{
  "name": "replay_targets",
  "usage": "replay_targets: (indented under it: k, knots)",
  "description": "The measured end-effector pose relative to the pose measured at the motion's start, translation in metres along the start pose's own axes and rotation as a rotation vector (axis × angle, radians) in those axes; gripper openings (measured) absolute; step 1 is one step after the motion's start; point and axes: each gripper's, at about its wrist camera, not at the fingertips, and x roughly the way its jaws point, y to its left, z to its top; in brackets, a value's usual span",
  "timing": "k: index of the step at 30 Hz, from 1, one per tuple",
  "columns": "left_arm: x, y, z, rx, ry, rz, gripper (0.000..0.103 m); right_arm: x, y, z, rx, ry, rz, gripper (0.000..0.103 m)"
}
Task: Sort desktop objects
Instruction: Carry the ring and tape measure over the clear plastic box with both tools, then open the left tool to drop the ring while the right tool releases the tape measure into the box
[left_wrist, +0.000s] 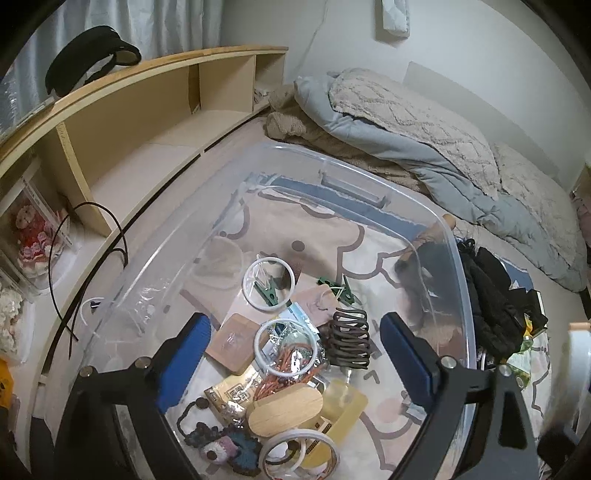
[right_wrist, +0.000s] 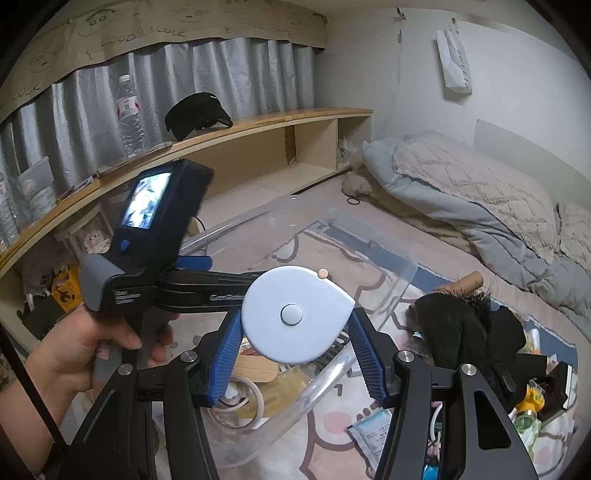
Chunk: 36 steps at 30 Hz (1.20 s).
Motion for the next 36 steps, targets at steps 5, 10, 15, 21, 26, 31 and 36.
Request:
replay_targets:
  k: [5, 10, 15, 21, 26, 31, 36]
  knots:
    - [-0.017, 0.006, -0.008, 0.024, -0.049, 0.019, 0.093, 0.019, -0.003, -0.002, 0.022, 0.039, -0.008, 0.059]
    - [-0.03, 0.013, -0.018, 0.068, -0.084, 0.045, 0.093, 0.056, -0.002, -0.001, 0.055, 0.091, -0.004, 0.059]
    - [-0.046, 0.027, -0.027, 0.094, -0.137, 0.095, 0.094, 0.1, -0.003, 0.006, 0.073, 0.169, -0.013, 0.059]
    - [-0.063, 0.04, -0.028, 0.074, -0.176, 0.071, 0.094, 0.128, -0.007, 0.036, 0.047, 0.194, -0.077, 0.059]
    - [-0.071, 0.044, -0.028, 0.067, -0.191, 0.038, 0.094, 0.145, -0.005, 0.062, 0.035, 0.164, -0.061, 0.059]
    - [-0.071, 0.039, -0.03, 0.1, -0.19, 0.03, 0.094, 0.161, -0.018, 0.073, 0.116, 0.119, -0.063, 0.103]
    - [-0.068, 0.039, -0.028, 0.108, -0.189, 0.03, 0.094, 0.156, -0.025, 0.071, 0.124, 0.1, -0.054, 0.103]
